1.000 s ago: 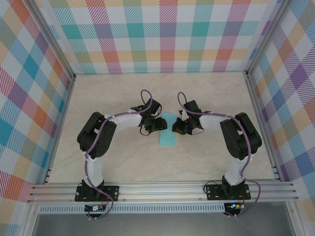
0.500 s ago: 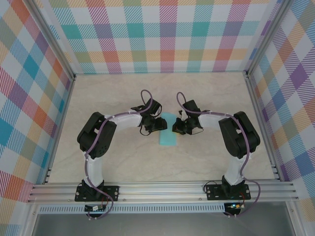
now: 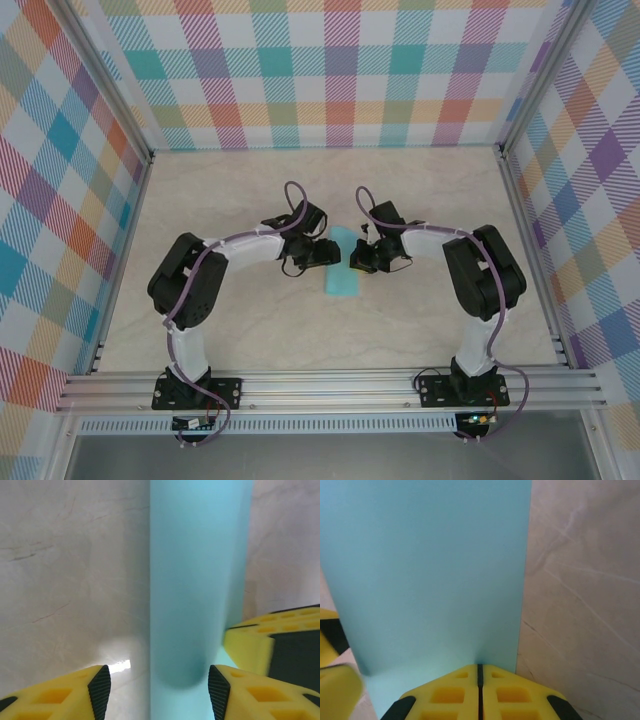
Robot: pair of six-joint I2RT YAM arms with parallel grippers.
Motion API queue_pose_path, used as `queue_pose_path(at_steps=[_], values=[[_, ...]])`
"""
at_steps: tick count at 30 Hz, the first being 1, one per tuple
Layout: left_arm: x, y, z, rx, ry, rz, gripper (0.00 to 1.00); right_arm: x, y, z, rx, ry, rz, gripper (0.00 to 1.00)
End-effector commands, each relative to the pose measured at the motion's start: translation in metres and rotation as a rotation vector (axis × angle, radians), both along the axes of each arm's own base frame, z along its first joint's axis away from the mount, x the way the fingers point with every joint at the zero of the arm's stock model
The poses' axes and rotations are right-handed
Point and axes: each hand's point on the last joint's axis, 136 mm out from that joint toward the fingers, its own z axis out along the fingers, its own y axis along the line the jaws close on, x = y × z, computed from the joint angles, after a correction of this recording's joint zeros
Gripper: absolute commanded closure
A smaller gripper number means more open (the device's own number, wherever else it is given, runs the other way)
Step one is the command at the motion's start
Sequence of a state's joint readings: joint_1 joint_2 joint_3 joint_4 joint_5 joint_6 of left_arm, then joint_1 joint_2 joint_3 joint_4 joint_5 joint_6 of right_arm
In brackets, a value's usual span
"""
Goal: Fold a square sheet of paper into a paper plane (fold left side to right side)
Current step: Hold the square sheet of paper at the center of the table, then first fold the square sheet of paper in half at the center of the table.
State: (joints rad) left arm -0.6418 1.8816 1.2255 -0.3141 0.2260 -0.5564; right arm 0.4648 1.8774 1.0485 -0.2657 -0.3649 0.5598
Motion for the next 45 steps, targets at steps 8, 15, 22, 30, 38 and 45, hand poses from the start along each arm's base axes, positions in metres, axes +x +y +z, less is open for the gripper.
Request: queue_pose_path(at_steps=[8,15,22,30,38,45], values=[[-0.003,-0.029,0.046,-0.189,-0.069,-0.078,0.65,-0.021,-0.012,-0.033,-0.136,0.087,0.032,0.92],[-0.001,-0.052,0.023,-0.267,-0.008,-0.119,0.75,-0.023,-0.013,-0.036,-0.151,0.093,0.035,0.92],[-0.001,-0.036,-0.014,-0.147,0.033,-0.089,0.76,-0.025,-0.015,-0.037,-0.166,0.103,0.039,0.92],[-0.005,-0.003,-0.044,-0.059,0.068,-0.034,0.77,-0.027,-0.019,-0.039,-0.191,0.109,0.044,0.92],[-0.011,0.023,-0.053,-0.037,0.084,0.009,0.77,-0.029,-0.023,-0.04,-0.214,0.115,0.053,0.92],[-0.009,0.036,-0.026,-0.079,0.039,0.014,0.77,-0.028,-0.02,-0.037,-0.194,0.11,0.058,0.92]])
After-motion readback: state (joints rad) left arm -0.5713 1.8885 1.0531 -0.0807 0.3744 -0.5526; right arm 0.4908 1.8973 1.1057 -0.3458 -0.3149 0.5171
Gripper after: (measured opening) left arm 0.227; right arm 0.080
